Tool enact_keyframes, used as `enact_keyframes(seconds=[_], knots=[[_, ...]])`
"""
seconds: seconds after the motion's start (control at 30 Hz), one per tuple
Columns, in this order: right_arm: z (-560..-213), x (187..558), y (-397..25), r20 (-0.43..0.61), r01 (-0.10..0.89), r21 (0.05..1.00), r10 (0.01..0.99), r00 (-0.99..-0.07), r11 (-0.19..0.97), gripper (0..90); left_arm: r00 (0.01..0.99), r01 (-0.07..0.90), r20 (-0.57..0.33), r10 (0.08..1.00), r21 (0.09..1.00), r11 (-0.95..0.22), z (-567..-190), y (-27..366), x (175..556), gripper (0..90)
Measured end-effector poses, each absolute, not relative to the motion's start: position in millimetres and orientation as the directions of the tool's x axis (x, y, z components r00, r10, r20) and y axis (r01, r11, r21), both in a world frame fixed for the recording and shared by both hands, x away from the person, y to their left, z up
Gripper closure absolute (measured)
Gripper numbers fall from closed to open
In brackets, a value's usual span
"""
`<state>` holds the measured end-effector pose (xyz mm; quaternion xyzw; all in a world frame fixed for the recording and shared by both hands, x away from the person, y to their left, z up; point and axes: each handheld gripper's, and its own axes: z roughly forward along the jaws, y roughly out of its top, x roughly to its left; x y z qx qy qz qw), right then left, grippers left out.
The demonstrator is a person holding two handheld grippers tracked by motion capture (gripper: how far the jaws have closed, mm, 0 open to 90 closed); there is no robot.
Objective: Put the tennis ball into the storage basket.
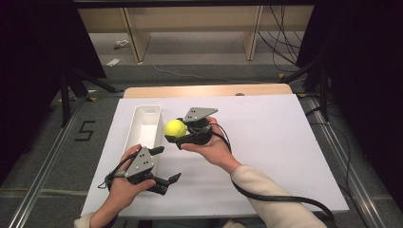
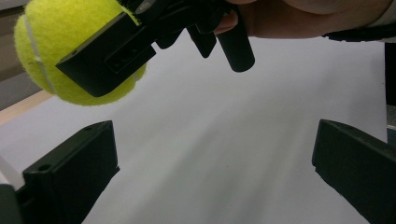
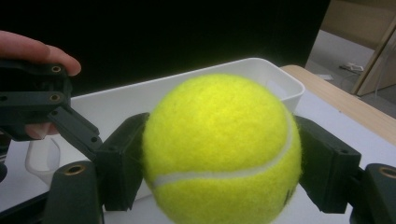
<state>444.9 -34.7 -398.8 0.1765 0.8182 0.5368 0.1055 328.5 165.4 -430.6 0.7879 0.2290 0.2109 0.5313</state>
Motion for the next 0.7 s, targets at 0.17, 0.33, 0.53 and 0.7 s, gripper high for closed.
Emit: enact_keyframes(seconds=[0.17,0.33,0.53,0.7], knots=[[-399.2,444.9,-33.3,0.018,0.176,0.915,0.399,-0.917,0.363,26.3,0.808,0.143,0.081,0.583,0.934,-0.328,-430.8,165.0,327.9,0.0],[-399.0,445.3,-32.4,0.019,0.177,0.914,0.397,-0.918,0.365,26.3,0.808,0.146,0.079,0.584,0.933,-0.328,-430.9,164.9,327.7,0.0],[-399.1,445.6,-30.2,0.019,0.174,0.915,0.392,-0.920,0.364,26.4,0.809,0.149,0.076,0.583,0.933,-0.327,-431.1,164.5,327.4,0.0],[-398.7,446.3,-28.4,0.018,0.172,0.915,0.391,-0.920,0.364,26.4,0.811,0.151,0.072,0.581,0.933,-0.327,-431.1,164.4,327.0,0.0]])
